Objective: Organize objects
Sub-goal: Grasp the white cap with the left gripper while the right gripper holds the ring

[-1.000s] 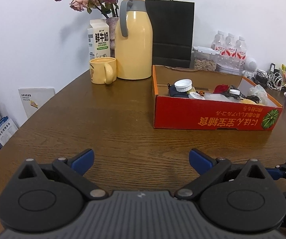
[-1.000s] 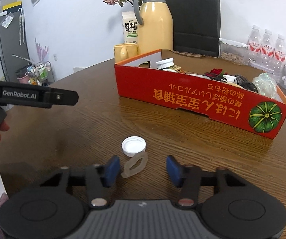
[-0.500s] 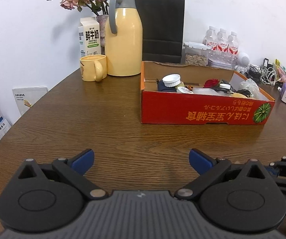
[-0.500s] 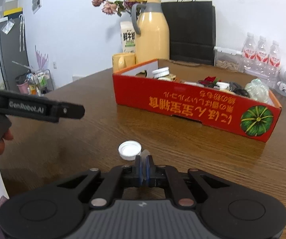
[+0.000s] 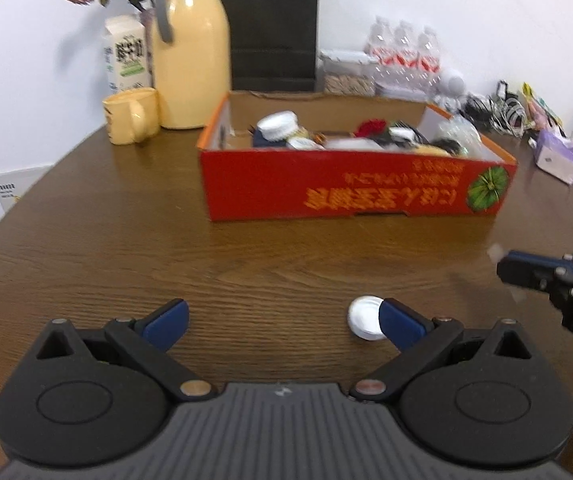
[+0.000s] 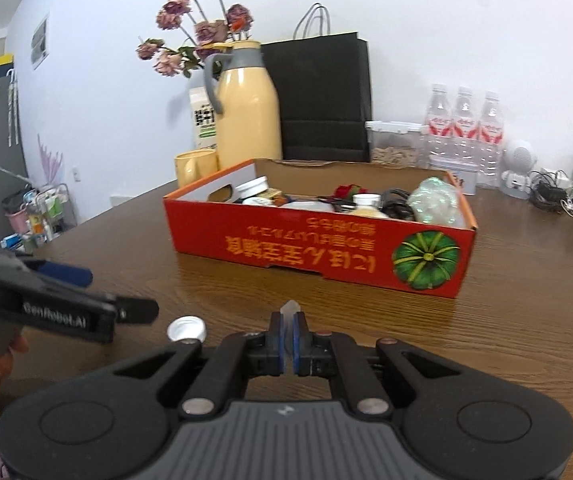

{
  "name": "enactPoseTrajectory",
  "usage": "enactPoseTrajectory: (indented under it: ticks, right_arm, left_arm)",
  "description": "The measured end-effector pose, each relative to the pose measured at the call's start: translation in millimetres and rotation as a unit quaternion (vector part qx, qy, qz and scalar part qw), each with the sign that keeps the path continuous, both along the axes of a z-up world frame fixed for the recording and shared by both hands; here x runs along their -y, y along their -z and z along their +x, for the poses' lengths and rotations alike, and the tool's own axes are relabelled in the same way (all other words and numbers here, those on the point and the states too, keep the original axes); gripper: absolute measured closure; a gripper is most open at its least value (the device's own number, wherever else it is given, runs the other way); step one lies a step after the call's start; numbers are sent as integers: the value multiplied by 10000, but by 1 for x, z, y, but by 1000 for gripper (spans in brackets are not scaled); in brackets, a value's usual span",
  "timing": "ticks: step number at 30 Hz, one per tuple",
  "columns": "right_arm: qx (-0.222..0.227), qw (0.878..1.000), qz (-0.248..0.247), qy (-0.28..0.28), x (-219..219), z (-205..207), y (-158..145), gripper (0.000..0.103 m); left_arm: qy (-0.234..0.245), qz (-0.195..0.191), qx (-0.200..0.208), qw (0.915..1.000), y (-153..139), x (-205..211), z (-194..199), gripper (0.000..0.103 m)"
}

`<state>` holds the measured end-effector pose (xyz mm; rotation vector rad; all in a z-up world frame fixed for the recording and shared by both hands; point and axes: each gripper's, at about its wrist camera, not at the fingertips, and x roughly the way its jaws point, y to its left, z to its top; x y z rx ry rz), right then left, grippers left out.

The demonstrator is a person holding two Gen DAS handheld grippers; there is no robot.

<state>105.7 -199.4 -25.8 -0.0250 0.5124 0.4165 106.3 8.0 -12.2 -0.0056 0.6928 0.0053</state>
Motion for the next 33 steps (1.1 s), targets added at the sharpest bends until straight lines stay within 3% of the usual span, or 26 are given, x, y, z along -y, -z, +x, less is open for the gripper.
enactPoseTrajectory:
  ticks: [15, 21, 24, 33]
  right_arm:
    - [-42, 9999, 91, 35, 14, 4, 7, 100]
    - [-53, 9999, 89, 13, 15, 6, 7, 100]
    - [-58, 10000, 77, -16, 13, 7, 7, 100]
    - [76, 9999, -48, -125, 4, 14, -1, 100]
  left_arm:
    - [399, 120, -197, 9989, 16, 38, 17, 1]
    - [351, 90, -201, 9991, 17, 36, 19, 33]
    - [466, 91, -99, 9988, 16, 38, 16, 70]
    - [534, 0, 100, 9985, 3, 34, 18, 74]
